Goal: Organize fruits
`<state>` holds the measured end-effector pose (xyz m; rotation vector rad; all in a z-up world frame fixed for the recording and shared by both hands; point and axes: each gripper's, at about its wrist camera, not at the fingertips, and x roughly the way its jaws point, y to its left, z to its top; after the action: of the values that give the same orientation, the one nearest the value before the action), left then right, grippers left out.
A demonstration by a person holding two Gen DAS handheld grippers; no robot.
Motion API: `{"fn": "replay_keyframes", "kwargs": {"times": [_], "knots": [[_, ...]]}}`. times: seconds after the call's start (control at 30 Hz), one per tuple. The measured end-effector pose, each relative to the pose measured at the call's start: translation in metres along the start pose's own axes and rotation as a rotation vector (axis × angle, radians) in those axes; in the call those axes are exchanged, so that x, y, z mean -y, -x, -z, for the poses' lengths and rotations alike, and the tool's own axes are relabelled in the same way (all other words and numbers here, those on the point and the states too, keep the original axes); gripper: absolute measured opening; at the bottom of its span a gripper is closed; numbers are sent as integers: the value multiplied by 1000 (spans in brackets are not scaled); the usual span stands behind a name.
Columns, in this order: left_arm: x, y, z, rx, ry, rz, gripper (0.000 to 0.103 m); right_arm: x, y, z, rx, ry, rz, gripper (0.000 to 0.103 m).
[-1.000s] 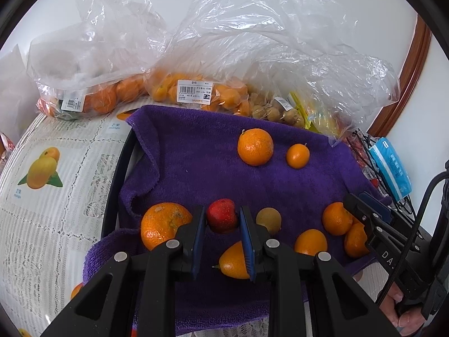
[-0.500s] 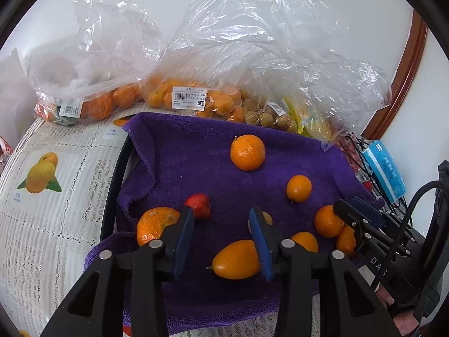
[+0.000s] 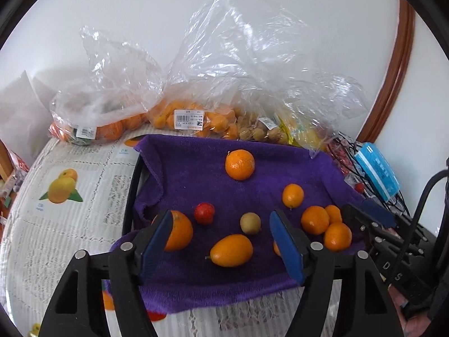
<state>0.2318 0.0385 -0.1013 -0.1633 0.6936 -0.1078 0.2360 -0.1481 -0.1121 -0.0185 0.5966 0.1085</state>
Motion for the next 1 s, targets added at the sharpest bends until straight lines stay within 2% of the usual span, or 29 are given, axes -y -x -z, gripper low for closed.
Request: {"fn": "replay_keyframes", "kwargs": {"times": [0.17, 0.3, 0.57, 0.67, 0.7, 0.83, 1.0], "knots": [[7, 37, 17, 10, -25, -7, 72, -8, 52, 5, 69, 5, 75, 63], [12, 70, 27, 22, -31, -4, 72, -12, 93, 8, 79, -16, 57, 73], [20, 141, 49, 81, -35, -12, 85, -7, 160, 21, 93, -90, 62, 75], [24, 159, 58, 97, -37, -24, 87, -5, 187, 34, 128, -110, 67, 94], [26, 165, 62, 99, -39, -33, 87, -4, 194, 38, 140, -110, 72, 96], [34, 185, 72, 110, -55, -45, 87, -7, 220, 54, 161, -86, 107, 101], [43, 210, 83, 134, -66, -55, 89, -8, 239, 72, 136, -84, 113, 102]]}}
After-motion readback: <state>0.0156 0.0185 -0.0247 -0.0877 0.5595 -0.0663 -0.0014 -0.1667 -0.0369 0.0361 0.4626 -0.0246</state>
